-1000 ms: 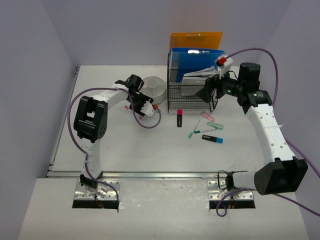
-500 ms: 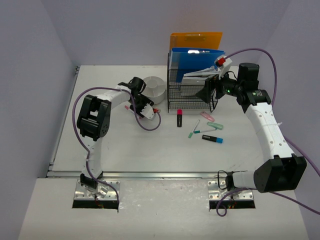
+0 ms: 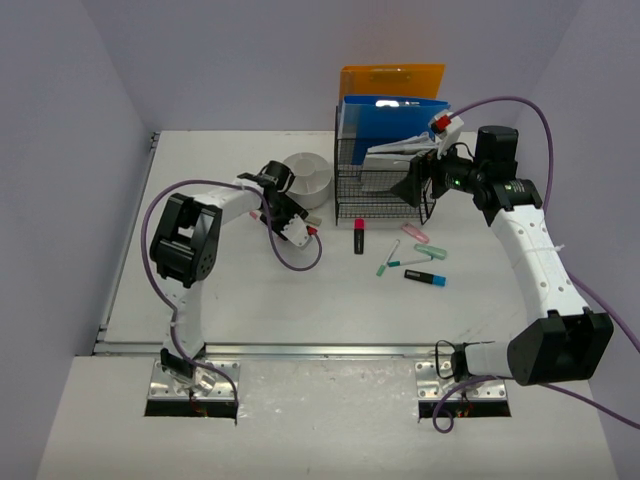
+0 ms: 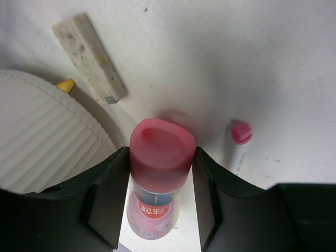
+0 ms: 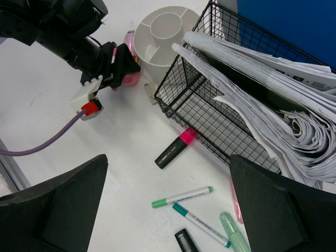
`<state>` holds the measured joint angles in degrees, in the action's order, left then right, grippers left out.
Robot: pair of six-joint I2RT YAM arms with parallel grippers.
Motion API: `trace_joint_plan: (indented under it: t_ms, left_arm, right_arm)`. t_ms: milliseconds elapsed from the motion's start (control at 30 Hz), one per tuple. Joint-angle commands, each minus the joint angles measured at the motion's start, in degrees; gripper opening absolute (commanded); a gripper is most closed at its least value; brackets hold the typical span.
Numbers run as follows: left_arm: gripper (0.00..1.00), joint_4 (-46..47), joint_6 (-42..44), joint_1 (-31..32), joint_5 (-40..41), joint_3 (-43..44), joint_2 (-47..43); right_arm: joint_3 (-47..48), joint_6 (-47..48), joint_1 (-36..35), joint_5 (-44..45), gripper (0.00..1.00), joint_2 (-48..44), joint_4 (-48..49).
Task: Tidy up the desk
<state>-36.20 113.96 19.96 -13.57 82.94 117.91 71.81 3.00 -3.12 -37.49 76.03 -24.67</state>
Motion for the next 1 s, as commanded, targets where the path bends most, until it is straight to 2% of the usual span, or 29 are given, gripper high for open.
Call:
trace_joint_plan:
  t_ms: [0, 233, 400, 433, 500, 667, 733, 767, 833, 967]
  left_arm:
    - [0.0, -4.9, -0.8, 1.3, -5.6, -1.5, -7.2]
    - [0.0, -5.9, -11.8, 1.8, -13.0, -2.3, -14.2]
    - [0.0, -3.4, -27.2, 1.6, -20.9, -2.6, -19.1]
    - [0.0, -1.3, -32.5, 1.5, -22.3, -2.3, -19.9]
    - [0.0, 5.6, -48.9, 1.0, -23.7, -2.3, -21.3]
    - [0.0, 26.4, -73.0, -2.8, -27.7, -3.3, -22.9]
    - [0.0, 38.8, -84.8, -5.1, -28.4, -4.8, -23.8]
    - [0.0, 41.8, -90.3, -6.4, -28.5, -5.5, -24.1]
    - [0.0, 48.5, -95.3, -7.6, -28.3, -4.3, -23.4]
    - [0.0, 52.6, -102.3, -8.1, -27.2, -0.5, -20.7]
  right_arm:
    - [0.6, -0.7, 0.1, -1.3, 0.99, -2.2, 0.7]
    - [-0.4, -1.7, 0.2, -2.1, 0.99, -3.2, 1.4]
    - [-0.4, -1.9, 0.2, -1.8, 0.99, -4.0, 1.4]
    - [-0.4, -2.1, 0.2, -1.8, 0.99, -4.0, 1.4]
    - [-0.3, -2.4, 0.2, -1.6, 0.99, -4.0, 1.6]
    - [0.1, -3.1, 0.1, -1.4, 0.99, -3.7, 2.0]
    - [0.3, -4.2, 0.2, -1.2, 0.99, -3.7, 1.8]
    - [0.4, -4.3, 0.1, -1.0, 0.99, -3.5, 1.7]
    - [0.4, -4.1, 0.2, -0.8, 0.99, -3.5, 1.8]
    - [0.3, -4.2, 0.1, -0.7, 0.99, -3.1, 1.7]
